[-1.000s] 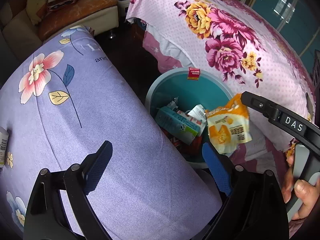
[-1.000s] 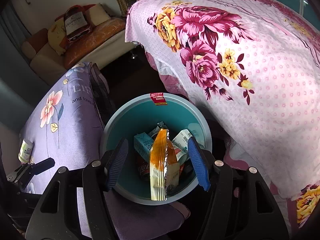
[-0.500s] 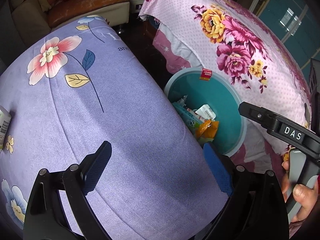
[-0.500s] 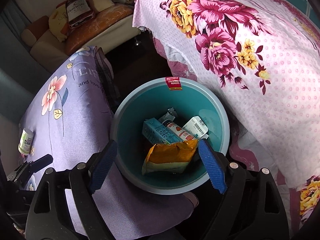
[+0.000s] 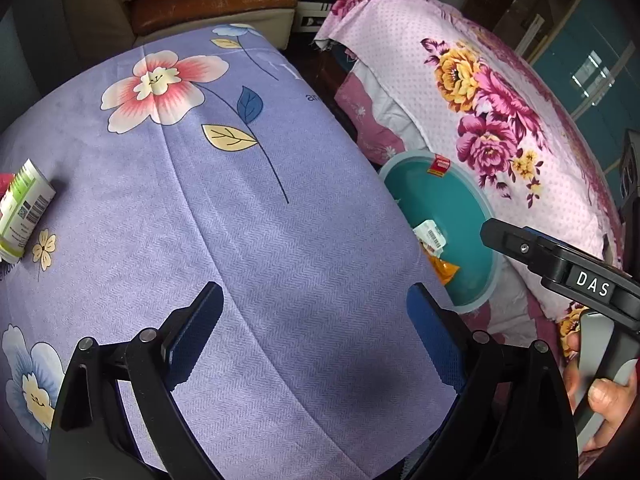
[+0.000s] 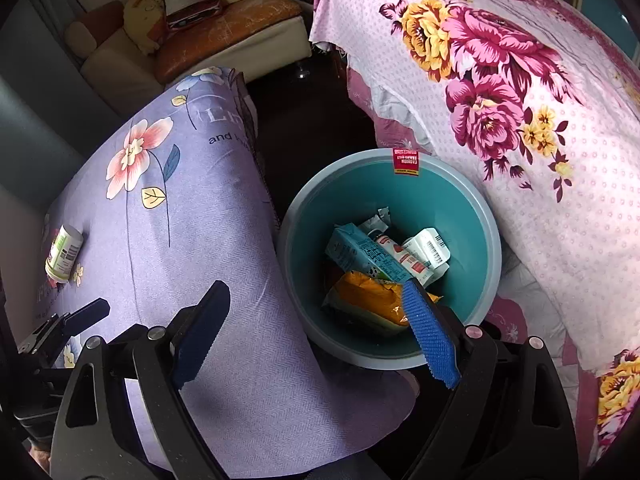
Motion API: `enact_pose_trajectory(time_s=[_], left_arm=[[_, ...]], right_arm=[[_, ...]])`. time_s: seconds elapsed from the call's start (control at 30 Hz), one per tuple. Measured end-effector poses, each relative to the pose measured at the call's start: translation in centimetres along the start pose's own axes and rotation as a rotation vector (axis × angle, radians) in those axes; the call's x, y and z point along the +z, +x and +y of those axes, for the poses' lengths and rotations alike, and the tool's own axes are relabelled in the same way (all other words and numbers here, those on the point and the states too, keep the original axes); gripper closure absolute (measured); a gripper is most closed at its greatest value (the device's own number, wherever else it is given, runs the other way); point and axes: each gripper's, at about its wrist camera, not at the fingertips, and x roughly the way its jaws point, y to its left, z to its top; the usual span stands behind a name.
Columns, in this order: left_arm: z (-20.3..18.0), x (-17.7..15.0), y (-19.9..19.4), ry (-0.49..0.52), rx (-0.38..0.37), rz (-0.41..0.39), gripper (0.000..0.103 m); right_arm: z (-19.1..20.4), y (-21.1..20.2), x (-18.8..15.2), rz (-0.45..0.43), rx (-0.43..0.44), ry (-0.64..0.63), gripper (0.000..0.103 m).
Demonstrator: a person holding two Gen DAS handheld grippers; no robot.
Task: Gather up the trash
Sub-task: 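Move both open grippers back to the remaining trash on the bed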
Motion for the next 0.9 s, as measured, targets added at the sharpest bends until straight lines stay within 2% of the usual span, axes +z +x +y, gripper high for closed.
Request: enact_pose_trajectory(time_s=[0.27,0.5,0.9], left_arm=[[5.1,-1.1,-2.1,-0.086,-0.005,-0.034,0.01],[10.8,-2.5,-4.1,-0.167,0.014,-0.067,0.01],[24.1,-5.4,-8.1,-0.286,0.175,-0.121,0.01]], right_arm=[[5.6,-0.3,0.1,0.008,-0.015,-0.088,0.019],[12.0,0.7,-0.1,0.041,-0.012,-0.194,0.019],[25.5,4.7,0.7,0.134,0.056,-0.36,0.019]])
